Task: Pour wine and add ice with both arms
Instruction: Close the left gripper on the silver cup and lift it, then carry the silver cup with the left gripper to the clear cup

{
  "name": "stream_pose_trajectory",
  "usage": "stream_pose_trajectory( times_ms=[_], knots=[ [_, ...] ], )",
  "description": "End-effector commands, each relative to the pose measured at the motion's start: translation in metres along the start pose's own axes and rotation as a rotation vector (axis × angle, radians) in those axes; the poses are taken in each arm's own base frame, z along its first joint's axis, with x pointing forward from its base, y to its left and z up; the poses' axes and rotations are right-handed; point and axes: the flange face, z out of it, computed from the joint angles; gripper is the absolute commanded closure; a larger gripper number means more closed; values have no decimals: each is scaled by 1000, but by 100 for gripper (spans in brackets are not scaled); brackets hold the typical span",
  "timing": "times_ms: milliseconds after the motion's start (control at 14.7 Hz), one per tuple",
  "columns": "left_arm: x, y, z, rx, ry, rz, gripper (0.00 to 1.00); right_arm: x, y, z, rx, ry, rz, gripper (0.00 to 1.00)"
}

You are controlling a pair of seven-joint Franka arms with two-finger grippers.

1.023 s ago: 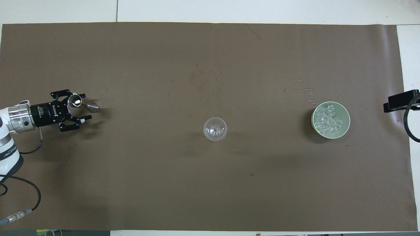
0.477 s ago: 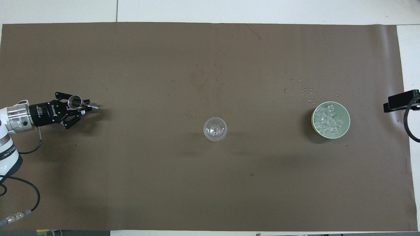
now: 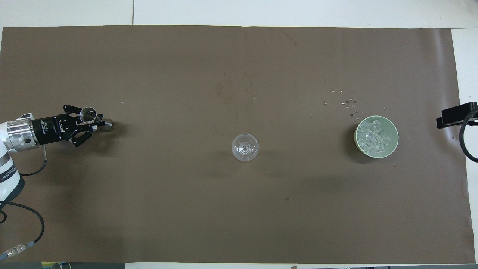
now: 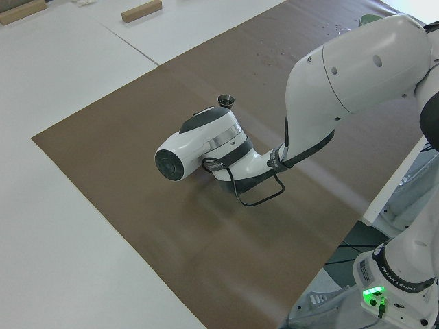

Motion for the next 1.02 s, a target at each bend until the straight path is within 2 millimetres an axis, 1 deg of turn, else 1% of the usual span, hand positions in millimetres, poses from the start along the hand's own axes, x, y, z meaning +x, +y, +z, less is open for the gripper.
stream_pose_trajectory(
  times_ms=[0, 68, 205, 341, 409, 545, 682, 818, 955],
  knots=[
    [-45, -14, -7, 28, -65, 60, 100, -5, 3, -3, 4, -11, -12, 0],
    [-63, -17, -8, 36, -75, 88, 100, -5, 3, -3, 4, -11, -12, 0],
    [-99, -29, 5, 86, -90, 143, 100, -5, 3, -3, 4, -11, -12, 0],
    [-133, -46, 19, 134, -77, 212, 100, -5, 2, -3, 6, -11, -14, 0],
    [-148, -52, 31, 161, -76, 228, 100, -5, 3, -3, 4, -11, -12, 0],
    [-178, -63, 64, 217, -58, 180, 100, -4, 3, -2, 4, -13, -12, 0],
    [-207, -73, 89, 243, -34, 173, 100, -5, 3, -3, 4, -11, -12, 0],
    [-231, -83, 125, 271, -1, 162, 100, -5, 3, -3, 4, -11, -12, 0],
    [-248, -93, 153, 285, 33, 123, 100, -5, 3, -3, 4, -11, -12, 0]
  ],
)
